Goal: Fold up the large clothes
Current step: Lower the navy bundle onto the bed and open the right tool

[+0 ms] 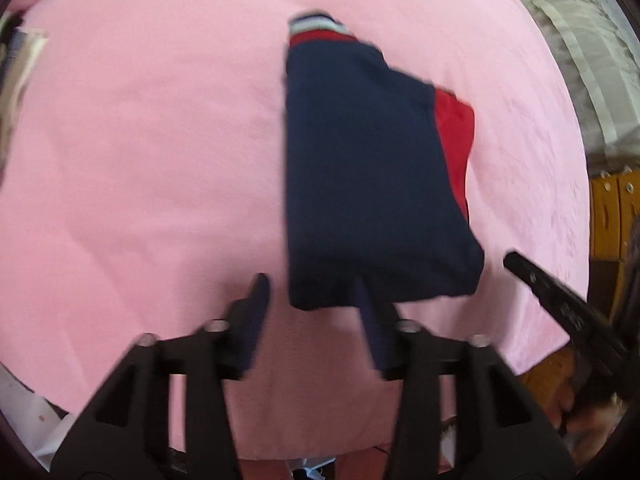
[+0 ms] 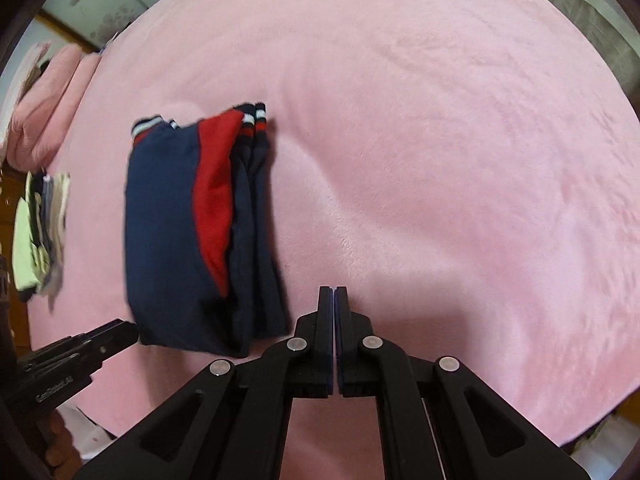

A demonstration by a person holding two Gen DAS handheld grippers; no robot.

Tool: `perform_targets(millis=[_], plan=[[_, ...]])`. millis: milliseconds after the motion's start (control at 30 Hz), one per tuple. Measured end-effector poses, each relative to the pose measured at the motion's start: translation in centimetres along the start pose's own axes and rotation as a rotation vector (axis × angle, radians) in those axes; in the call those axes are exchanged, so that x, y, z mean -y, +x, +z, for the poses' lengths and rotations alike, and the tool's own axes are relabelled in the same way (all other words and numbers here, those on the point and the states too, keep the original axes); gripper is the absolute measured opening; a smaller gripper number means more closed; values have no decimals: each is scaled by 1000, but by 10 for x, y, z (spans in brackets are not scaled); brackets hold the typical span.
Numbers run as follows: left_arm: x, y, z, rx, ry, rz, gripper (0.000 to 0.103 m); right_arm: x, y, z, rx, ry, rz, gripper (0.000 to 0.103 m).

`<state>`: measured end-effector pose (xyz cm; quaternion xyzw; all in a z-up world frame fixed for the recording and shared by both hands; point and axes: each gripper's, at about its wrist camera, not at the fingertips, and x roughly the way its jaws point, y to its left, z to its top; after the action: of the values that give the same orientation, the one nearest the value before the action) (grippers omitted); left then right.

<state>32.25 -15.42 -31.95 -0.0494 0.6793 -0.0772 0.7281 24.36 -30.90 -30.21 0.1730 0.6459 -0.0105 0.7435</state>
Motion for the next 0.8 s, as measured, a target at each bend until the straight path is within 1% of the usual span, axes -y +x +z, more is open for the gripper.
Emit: perform_targets(millis=[33, 67, 100, 167, 200, 233, 267, 333, 400, 533, 667, 800], plan=[[2, -5, 1, 11, 5, 11, 52, -3, -6, -1, -6, 19, 13, 17], [4, -9, 1, 19, 15, 18, 55, 4, -16, 2, -12, 24, 23, 27], [6, -13, 2, 24, 25, 24, 58, -2, -24, 2, -21, 19, 36, 33], [10, -21, 1, 25, 54, 34, 61, -18, -46, 3, -31, -28, 49, 55], [13, -23, 1, 24, 65, 38, 62, -13, -61, -3, -29, -49, 52, 60], [14, -25, 1, 20, 76, 43, 63, -22, -65, -4, -28, -79, 55, 70], [16, -27, 1, 17, 83, 48, 63, -28, -75, -7, -22, -107, 59, 78], [14, -32, 1, 14, 86, 61, 64, -37, -91, -13, 3, -142, 59, 82], [12, -37, 0, 14, 77, 71, 70, -43, -104, -19, 34, -163, 50, 83], [8, -43, -3, 14, 83, 67, 75, -44, -114, -23, 20, -171, 84, 84], [4, -45, -1, 20, 68, 68, 78, -47, -109, -24, 5, -184, 81, 86], [3, -46, 0, 22, 54, 70, 78, -49, -102, -23, 1, -176, 83, 88]])
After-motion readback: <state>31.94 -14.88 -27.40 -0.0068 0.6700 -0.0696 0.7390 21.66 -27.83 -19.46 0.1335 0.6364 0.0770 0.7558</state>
